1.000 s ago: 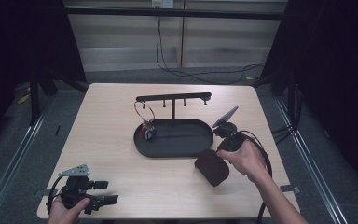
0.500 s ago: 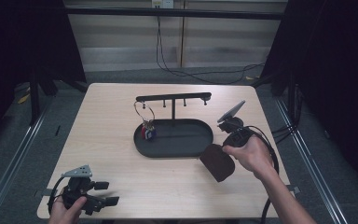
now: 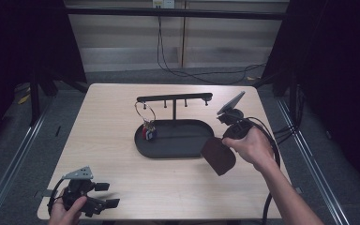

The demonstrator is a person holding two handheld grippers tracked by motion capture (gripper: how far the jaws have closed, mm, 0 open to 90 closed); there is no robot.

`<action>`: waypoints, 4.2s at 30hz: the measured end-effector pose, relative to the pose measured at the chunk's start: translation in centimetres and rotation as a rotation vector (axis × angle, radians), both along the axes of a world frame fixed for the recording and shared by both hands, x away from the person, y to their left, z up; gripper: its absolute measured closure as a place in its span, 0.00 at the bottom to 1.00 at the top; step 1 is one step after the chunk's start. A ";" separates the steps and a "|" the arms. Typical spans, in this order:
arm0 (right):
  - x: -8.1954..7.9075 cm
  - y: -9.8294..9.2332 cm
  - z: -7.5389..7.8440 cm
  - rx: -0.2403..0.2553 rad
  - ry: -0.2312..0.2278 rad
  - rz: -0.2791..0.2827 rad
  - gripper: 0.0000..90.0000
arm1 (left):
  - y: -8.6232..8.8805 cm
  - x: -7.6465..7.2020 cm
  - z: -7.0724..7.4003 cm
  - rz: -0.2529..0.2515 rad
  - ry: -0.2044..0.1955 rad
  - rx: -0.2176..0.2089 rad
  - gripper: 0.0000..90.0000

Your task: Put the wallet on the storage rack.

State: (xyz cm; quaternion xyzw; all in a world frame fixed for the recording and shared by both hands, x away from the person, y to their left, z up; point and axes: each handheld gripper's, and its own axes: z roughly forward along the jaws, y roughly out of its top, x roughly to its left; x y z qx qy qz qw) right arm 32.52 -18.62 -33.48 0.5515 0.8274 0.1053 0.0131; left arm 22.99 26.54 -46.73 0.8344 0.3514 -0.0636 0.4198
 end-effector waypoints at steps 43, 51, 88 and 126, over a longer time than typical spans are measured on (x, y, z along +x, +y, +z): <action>5.7 3.1 0.2 0.020 -0.045 -0.069 0.93 | 0.2 0.1 0.1 0.023 0.012 -0.013 0.18; 6.3 2.1 0.0 0.084 -0.113 -0.137 0.93 | 0.2 0.1 0.0 0.027 0.015 -0.014 0.18; 8.1 0.7 -8.0 0.328 -0.089 -0.263 0.93 | 0.3 0.1 0.0 0.036 0.021 -0.010 0.18; 6.8 -0.6 -10.3 0.409 -0.174 -0.272 0.53 | 0.7 0.2 0.1 0.073 0.018 -0.007 0.19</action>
